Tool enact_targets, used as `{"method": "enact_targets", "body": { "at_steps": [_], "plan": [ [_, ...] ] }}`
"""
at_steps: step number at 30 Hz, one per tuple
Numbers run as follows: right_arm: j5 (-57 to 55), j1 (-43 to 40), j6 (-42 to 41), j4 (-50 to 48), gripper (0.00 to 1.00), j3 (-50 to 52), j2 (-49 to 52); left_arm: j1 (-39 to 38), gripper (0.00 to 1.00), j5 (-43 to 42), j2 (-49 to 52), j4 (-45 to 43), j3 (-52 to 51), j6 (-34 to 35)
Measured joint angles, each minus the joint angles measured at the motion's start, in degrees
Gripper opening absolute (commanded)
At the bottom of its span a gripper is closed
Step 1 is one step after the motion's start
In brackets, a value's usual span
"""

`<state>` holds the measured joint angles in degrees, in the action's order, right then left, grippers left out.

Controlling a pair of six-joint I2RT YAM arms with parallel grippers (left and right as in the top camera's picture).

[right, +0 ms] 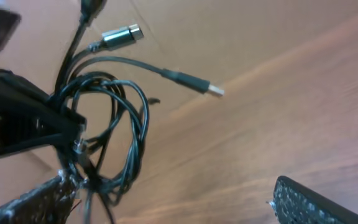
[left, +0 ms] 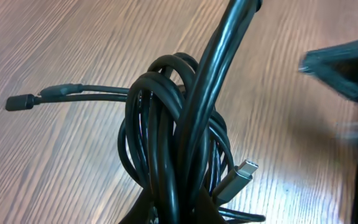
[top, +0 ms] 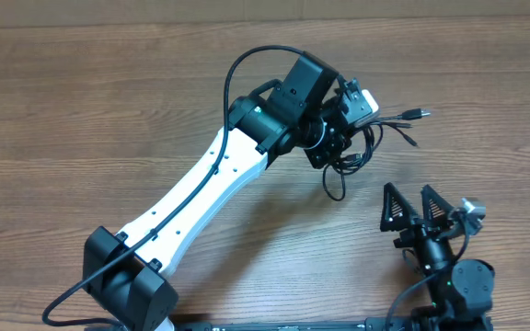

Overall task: Untangle cables
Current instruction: 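Lift the bundle with the left gripper, raising it up, then move the right gripper up toward the hanging cables below the left gripper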

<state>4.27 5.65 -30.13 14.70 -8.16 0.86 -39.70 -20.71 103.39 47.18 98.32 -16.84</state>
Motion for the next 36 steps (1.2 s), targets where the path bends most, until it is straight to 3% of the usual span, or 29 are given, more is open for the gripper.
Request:
{"method": "enact_targets", "body": {
  "at_steps": [9, 18, 22, 30, 34, 36],
  "plan": [
    [0.68, 0.00, -2.58, 22.88, 1.00, -19.19, 0.87, 0.07, 0.04, 1.53, -1.53, 0.42, 0.00, 3.37],
    [4.92, 0.00, -7.02, 44.87, 1.00, -38.60, 14.86, 0.07, 0.04, -2.93, -4.48, 0.90, 0.20, 9.75],
    [9.92, 0.02, -7.76, 46.53, 1.00, -43.36, 22.49, 0.07, 0.04, -7.21, -4.66, 1.27, 0.33, 11.91],
    [15.85, 0.00, -9.84, 46.01, 1.00, -43.67, 31.17, 0.07, 0.04, -12.83, -4.66, 2.62, 0.35, 14.23],
    [17.42, 0.00, -10.29, 44.57, 0.87, -43.67, 32.20, 0.07, 0.04, -16.00, -4.66, 2.62, 0.35, 15.19],
    [17.29, 0.00, -10.38, 44.09, 0.74, -43.67, 32.20, 0.07, 0.04, -17.53, -4.66, 2.78, 0.35, 15.28]
  ]
}}
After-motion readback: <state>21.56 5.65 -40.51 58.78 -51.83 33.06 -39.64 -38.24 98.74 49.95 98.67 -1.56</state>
